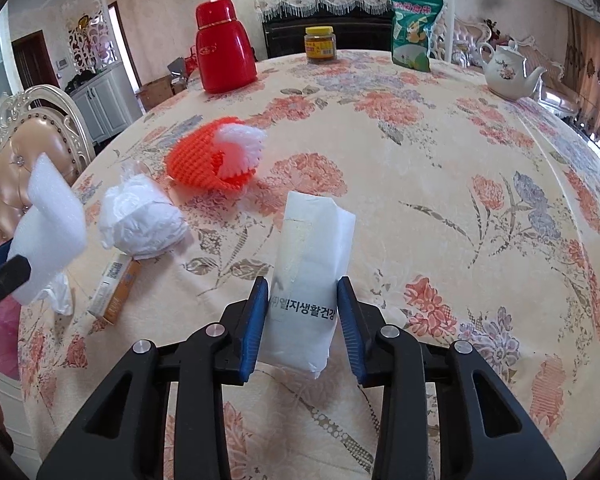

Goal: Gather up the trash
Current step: 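Grasp the white bubble-foam sheet with the left gripper while the right gripper lifts the packet, then carry the foam sheet in the left gripper while the right gripper carries the packet over the bin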

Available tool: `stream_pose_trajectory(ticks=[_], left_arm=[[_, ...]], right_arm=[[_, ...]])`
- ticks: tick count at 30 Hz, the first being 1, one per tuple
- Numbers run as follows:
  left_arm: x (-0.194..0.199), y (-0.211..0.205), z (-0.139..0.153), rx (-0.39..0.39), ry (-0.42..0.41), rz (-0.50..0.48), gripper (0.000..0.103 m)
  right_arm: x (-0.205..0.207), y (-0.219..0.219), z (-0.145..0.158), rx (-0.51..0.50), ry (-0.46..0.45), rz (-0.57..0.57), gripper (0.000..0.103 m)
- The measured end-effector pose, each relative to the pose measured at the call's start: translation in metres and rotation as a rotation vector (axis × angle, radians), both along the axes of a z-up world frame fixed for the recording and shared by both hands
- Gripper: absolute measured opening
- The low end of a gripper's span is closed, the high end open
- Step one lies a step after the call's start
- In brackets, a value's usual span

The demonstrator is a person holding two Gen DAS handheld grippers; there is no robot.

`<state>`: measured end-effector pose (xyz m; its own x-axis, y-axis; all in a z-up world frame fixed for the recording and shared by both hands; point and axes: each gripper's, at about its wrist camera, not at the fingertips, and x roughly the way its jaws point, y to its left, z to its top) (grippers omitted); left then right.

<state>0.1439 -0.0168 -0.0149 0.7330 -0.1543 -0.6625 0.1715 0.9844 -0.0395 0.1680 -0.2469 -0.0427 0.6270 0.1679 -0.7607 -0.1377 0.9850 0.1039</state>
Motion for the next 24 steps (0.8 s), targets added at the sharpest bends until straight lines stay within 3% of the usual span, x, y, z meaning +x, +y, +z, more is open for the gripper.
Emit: stream_pose_trajectory(ticks=[24], left_arm=[[-0.047,0.068,0.042,-0.024,-0.092,0.140,0.055]], right_arm=[[-0.033,0.032,0.042,0.014,-0.100,0.089,0.035]])
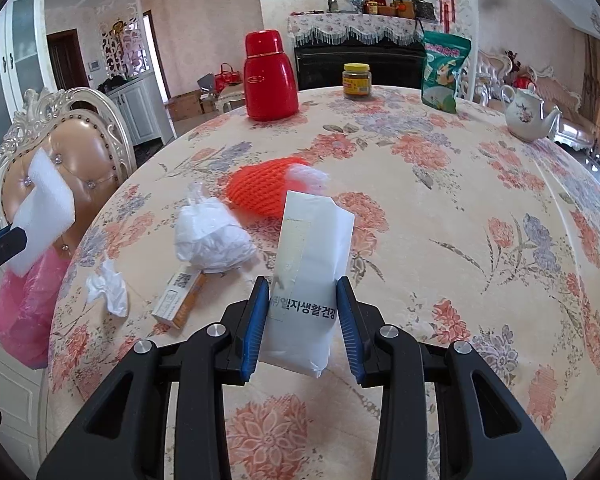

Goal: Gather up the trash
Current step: 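Carry the foam sheet in the left gripper while the right gripper carries the packet over the bin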

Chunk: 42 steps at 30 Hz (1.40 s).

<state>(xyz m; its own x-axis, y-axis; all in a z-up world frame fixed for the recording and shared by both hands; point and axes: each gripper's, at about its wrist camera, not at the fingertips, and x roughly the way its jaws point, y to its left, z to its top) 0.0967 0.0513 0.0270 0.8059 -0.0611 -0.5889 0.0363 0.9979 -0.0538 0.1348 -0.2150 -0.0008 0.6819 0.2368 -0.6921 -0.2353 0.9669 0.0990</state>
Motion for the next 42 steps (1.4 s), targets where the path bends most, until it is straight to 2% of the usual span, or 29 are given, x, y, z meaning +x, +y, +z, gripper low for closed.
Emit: stream_pose_trajectory(ticks=[21,42], left_arm=[[-0.047,0.077,0.018,-0.041,-0.068,0.129,0.055],[-0.094,0.175,0.021,-0.048,-0.094,0.296,0.055]], right_arm=[[-0.021,0.067,0.042,0.000,-0.078,0.108,0.035],[-0.041,0.190,0.064,-0.005,-0.112,0.311,0.035]])
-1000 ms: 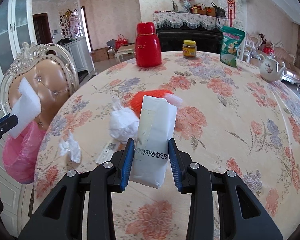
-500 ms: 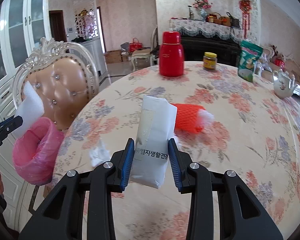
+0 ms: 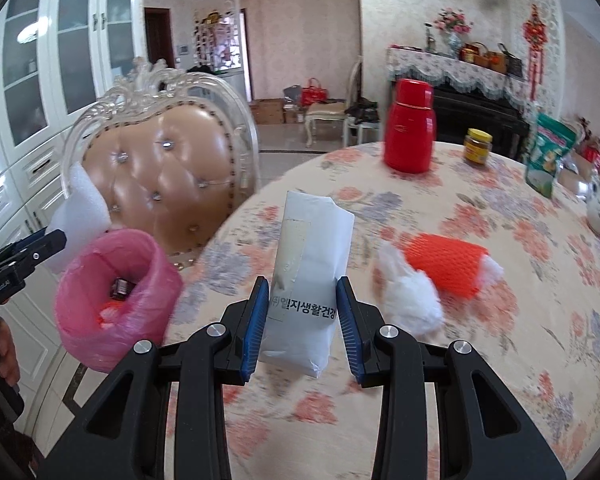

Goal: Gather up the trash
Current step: 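Carry the foam sheet in the left gripper while the right gripper carries the packet over the bin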

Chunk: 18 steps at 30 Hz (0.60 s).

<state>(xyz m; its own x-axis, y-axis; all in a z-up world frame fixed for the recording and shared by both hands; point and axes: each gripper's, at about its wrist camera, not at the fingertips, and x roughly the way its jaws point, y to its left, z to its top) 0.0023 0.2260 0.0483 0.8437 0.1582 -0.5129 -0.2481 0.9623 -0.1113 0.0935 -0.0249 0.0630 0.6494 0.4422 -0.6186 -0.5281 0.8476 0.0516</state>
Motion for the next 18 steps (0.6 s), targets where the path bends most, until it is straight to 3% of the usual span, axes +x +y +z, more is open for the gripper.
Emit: stream_pose_trajectory(ticks=[18], left_arm=[[-0.040,0.067,-0.004,-0.021,-0.008,0.124,0.055]], right_arm=[[-0.022,0.119,0.002,-0.023,0.009,0.212,0.035]])
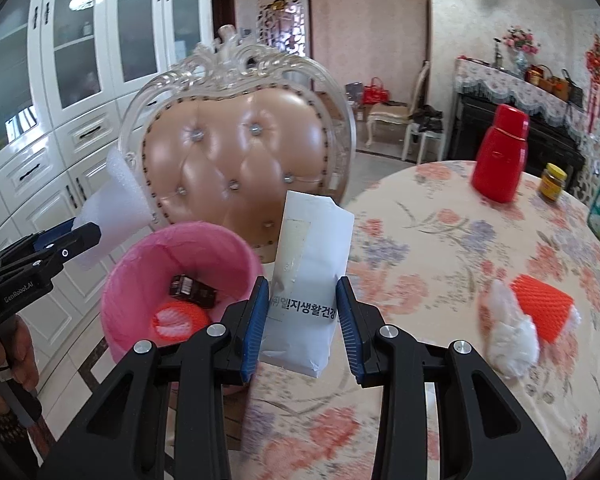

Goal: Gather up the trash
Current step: 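Carry the foam sheet in the left gripper while the right gripper carries the packet over the bin, then open the right gripper to drop the packet while the left gripper holds the foam sheet over the bin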

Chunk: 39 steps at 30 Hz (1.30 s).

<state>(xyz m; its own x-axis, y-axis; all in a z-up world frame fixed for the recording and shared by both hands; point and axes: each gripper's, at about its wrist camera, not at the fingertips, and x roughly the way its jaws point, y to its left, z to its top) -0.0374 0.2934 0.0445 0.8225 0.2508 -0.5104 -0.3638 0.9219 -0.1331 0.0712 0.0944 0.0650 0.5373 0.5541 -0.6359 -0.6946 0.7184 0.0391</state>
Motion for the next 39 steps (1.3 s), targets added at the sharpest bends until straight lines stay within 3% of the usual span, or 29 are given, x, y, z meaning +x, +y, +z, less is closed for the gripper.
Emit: stream_pose_trajectory(ticks=[15,26,29,31,39], left_arm=[[-0.024,0.028,0.000,-0.015,-0.002,0.067,0.055],[-0.033,0.039,-0.001,-0.017,-0.001,0.093,0.055],[-0.033,0.038,-0.001,-0.017,0.000,0.093,0.055],[-0.032,0.039,-0.001,-0.018,0.003,0.093,0.056],[-0.016,0.035,-0.006,-0.027,0.017,0.074,0.056]], right_arm=[[-0.014,0.081,-0.006,-0.033,0.004,0.141,0.035],[-0.017,0.114,-0.022,-0.067,0.024,0.196,0.036],[-0.014,0.117,-0.025,-0.077,0.026,0.194,0.043],[-0.014,0.117,-0.026,-0.082,0.021,0.200,0.058],[-0.005,0.096,-0.026,-0.076,0.017,0.160,0.058]])
